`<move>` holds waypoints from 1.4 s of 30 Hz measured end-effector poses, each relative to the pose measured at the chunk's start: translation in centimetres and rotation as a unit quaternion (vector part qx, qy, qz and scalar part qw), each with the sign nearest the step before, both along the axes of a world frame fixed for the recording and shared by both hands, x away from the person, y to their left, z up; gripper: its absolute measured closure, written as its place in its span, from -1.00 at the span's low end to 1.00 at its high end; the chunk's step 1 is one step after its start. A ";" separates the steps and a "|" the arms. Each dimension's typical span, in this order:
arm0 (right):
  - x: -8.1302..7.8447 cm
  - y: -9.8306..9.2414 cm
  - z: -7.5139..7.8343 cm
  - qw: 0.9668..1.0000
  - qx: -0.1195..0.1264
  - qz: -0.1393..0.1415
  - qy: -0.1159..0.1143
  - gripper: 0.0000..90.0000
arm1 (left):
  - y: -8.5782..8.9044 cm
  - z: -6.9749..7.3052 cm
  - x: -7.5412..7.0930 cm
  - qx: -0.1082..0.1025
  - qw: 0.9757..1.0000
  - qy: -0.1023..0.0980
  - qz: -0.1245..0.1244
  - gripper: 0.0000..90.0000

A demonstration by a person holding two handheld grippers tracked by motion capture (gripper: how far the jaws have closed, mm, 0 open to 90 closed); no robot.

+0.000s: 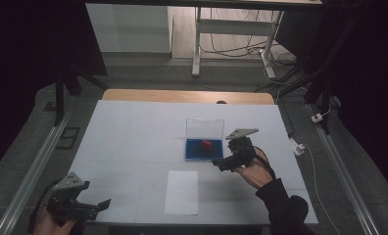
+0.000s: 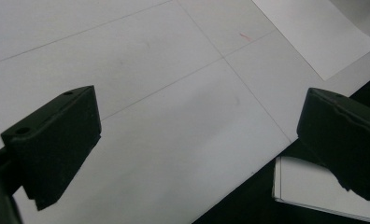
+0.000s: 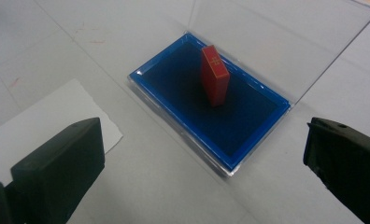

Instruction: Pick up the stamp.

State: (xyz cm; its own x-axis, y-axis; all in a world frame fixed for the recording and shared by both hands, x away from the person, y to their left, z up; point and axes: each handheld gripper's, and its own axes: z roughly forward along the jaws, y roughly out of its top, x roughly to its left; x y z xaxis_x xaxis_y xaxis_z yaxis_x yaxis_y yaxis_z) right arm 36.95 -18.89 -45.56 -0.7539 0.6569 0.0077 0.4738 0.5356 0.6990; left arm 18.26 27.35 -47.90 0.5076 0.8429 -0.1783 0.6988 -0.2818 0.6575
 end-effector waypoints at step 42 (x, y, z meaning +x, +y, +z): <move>6.8 4.6 -2.6 0.995 -0.060 0.078 0.026 0.17 | 0.1 0.0 0.1 -0.002 1.000 0.003 -0.007 -0.99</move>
State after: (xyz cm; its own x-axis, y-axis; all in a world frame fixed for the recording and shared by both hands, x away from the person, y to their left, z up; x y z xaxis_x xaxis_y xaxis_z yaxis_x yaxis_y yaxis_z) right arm 43.77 -14.27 -48.19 -0.8469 0.5313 -0.0219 0.4126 0.6826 0.6032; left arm 18.32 27.41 -47.94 0.5181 0.8349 -0.1857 0.6993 -0.2884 0.6541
